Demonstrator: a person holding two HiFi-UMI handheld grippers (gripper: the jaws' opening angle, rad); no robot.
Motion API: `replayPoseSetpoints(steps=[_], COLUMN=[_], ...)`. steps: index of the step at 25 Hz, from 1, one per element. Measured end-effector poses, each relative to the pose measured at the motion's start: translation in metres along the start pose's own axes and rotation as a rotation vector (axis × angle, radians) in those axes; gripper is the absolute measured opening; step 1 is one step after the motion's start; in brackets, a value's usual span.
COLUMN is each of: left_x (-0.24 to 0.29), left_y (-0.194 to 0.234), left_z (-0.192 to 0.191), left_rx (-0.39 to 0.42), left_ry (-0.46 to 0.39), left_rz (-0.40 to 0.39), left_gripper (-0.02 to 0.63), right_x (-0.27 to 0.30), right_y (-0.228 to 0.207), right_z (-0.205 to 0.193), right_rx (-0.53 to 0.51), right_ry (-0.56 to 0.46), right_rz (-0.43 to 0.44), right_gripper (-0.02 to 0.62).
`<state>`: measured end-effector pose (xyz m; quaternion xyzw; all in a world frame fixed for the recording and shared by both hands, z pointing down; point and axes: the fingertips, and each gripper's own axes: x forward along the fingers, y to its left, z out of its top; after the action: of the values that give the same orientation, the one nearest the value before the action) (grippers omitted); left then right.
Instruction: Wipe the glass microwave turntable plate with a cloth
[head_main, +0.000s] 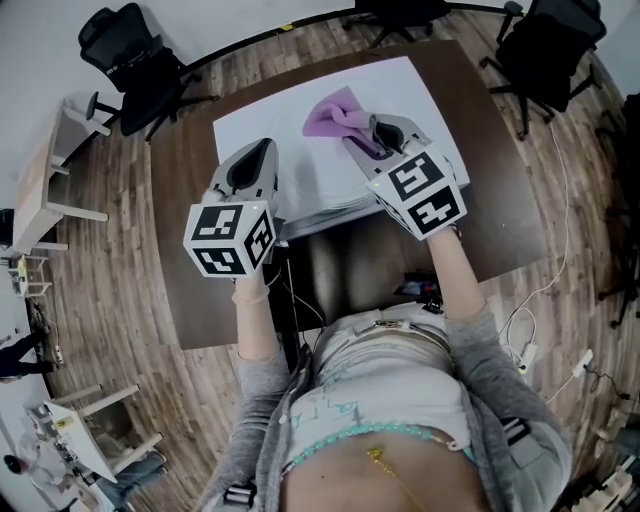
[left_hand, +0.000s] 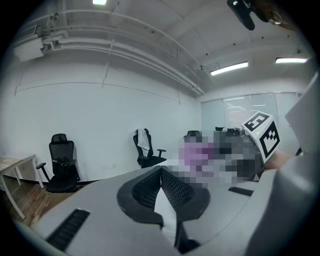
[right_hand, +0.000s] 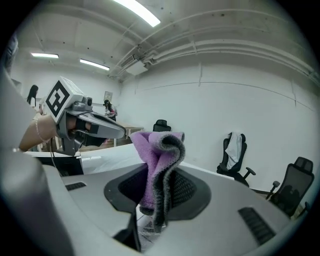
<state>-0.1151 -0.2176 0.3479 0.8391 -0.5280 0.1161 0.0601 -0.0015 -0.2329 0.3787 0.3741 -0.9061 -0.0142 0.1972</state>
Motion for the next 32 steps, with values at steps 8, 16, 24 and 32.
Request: replayPoseSetpoints(steps=[8,16,24,32], left_x=[-0.004,-0.021,-0.038,-0.039], left_y=[-0.035,-0.056,-0.075,-0.096], left_z=[0.007,0.027,0.046,0.051], left_rx=[-0.005,-0.010,0.010,0.026], left_ry=[-0.087,-0.183,-0.242,-0.265], left_rz=[0.031,0.068,0.100,0.089], left_gripper=[0.012,0.012,0.012,0.011], right_x=[-0.020,-0.040,-0.061,-0.071], right_y=[0.012,0.029,0.033,0.027], right_z=[0.004,0.027,0.043,0.046], right_rx=[0.022,0.033,0.019,0.012], right_ry=[-0.083,-0.200,-0.248,-0.254], right_rz=[0.014,-0.005,-0.030,-0.048], right_gripper=[0.110,0.112,0.110,0.110])
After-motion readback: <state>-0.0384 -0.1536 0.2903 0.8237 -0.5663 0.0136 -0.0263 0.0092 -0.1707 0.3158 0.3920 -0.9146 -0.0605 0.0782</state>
